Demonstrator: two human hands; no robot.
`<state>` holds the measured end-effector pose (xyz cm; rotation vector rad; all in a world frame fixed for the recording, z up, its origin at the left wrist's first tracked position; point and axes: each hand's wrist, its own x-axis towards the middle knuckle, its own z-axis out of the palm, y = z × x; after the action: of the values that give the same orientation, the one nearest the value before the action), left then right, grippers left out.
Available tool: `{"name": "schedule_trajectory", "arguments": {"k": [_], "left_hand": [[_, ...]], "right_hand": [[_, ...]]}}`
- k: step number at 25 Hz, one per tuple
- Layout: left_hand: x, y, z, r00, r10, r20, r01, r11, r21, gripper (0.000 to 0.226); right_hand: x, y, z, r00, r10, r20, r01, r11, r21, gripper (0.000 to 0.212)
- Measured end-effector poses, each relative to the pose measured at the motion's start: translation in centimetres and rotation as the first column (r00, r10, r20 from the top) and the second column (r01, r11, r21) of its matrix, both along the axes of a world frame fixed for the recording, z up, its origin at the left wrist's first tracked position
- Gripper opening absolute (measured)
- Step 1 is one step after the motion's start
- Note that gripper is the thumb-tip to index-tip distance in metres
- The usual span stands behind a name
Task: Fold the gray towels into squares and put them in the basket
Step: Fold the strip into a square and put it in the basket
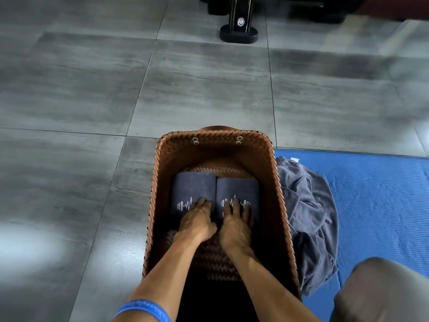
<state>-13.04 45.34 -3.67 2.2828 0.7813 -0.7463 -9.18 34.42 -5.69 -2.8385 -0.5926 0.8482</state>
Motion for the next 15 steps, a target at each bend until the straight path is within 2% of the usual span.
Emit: {"name": "schedule_trajectory", "arguments": {"k": [5,9,15], "left_hand": [[0.2,0.2,0.0,1.0,0.022,-0.011,-0.023,1.0,-0.014,0.076],[0.1,0.1,0.2,0.998,0.025,-0.051,-0.029,0.997,-0.066,0.078],[0.8,-0.5,0.6,0.996,0.056,-0.076,-0.063,0.994,-0.088,0.076]], "right_hand": [[0.4,-0.6,-0.5,0.983,0.122,-0.136,-0.14,0.982,-0.13,0.077],[1.1,-1.2,-0.6,0.97,0.125,-0.21,-0.146,0.986,-0.085,0.09],[1.3,-1.2,-0.9,0.963,0.156,-0.221,-0.182,0.977,-0.107,0.092]]}}
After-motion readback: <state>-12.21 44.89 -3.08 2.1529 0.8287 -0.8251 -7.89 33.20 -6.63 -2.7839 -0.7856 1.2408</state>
